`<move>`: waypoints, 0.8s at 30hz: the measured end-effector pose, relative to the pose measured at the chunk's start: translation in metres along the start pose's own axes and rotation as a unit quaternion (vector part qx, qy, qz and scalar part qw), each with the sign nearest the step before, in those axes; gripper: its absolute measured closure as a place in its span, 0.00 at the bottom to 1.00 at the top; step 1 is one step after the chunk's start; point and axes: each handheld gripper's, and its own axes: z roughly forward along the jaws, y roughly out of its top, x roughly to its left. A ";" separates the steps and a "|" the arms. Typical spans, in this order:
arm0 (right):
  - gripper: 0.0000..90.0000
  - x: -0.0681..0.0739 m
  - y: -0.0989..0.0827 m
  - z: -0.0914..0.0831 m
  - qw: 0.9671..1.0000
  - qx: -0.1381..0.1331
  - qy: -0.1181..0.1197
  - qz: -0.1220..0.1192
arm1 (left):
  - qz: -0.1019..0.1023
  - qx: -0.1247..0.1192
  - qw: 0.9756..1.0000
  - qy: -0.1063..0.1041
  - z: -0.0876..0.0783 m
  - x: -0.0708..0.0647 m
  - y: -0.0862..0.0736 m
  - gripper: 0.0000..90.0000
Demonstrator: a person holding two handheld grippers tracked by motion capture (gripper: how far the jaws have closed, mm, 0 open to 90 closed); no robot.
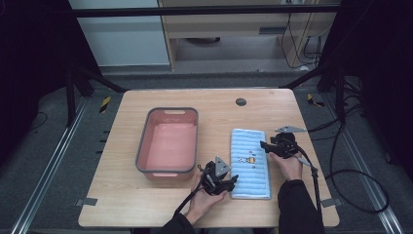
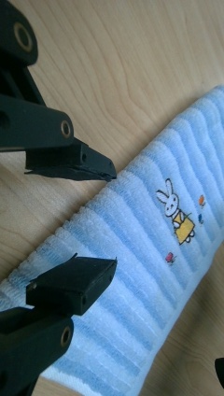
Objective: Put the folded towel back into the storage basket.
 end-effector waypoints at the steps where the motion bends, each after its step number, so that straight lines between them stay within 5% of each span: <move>1: 0.54 0.000 0.000 0.000 1.000 0.000 0.000 0.000 | 0.000 0.000 1.000 0.000 0.000 0.000 0.000 0.55; 13: 0.58 0.004 -0.006 0.015 1.000 0.031 0.003 0.002 | 0.006 0.018 1.000 -0.007 0.010 -0.003 -0.004 0.58; 24: 0.75 0.007 -0.008 0.018 0.999 0.034 0.016 0.012 | -0.006 0.026 0.999 -0.026 0.011 -0.002 -0.003 0.70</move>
